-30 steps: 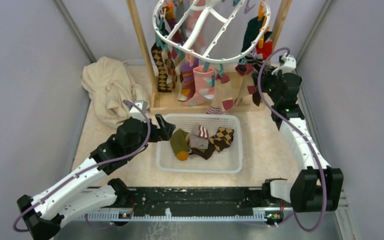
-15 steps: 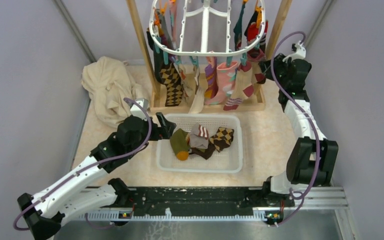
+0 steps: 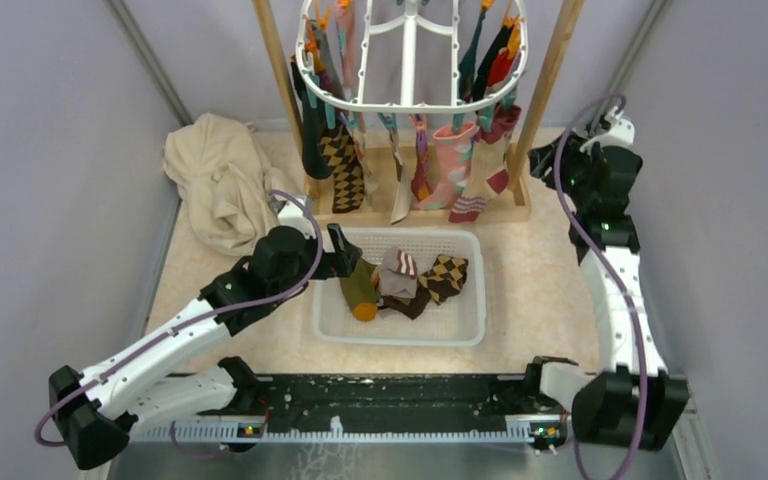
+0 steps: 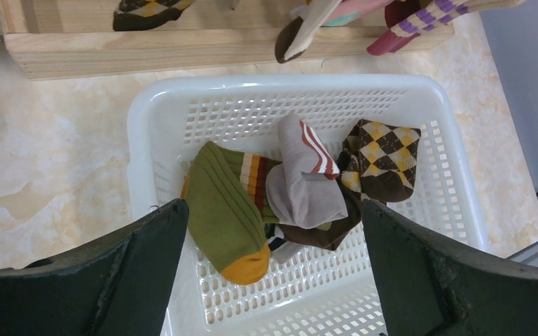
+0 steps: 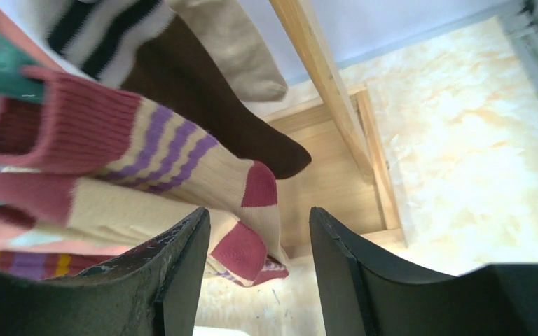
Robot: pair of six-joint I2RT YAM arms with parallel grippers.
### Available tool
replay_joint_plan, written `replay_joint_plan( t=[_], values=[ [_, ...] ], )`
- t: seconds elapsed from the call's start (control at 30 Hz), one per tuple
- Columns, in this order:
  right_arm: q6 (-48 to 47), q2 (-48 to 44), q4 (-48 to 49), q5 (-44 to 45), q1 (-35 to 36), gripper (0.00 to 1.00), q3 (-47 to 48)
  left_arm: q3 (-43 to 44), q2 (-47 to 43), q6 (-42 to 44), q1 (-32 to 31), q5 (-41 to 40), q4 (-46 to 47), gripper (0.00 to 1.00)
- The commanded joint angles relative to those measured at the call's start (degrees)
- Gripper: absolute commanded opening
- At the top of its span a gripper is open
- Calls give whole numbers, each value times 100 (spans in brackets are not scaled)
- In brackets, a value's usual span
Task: Remove the socks clipped to the hanger
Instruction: Adjust the sock on the hanger.
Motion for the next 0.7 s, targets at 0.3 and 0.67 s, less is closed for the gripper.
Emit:
replay_joint_plan(
  t=[0.3,0.67],
  values=[
    [439,-1608,141,-1581,394,46,-668,108,434,109,11,373,767,99],
    [-216,-1163,158,-1616,2816,43,-541,-140,52,92,11,335,756,99]
  ],
)
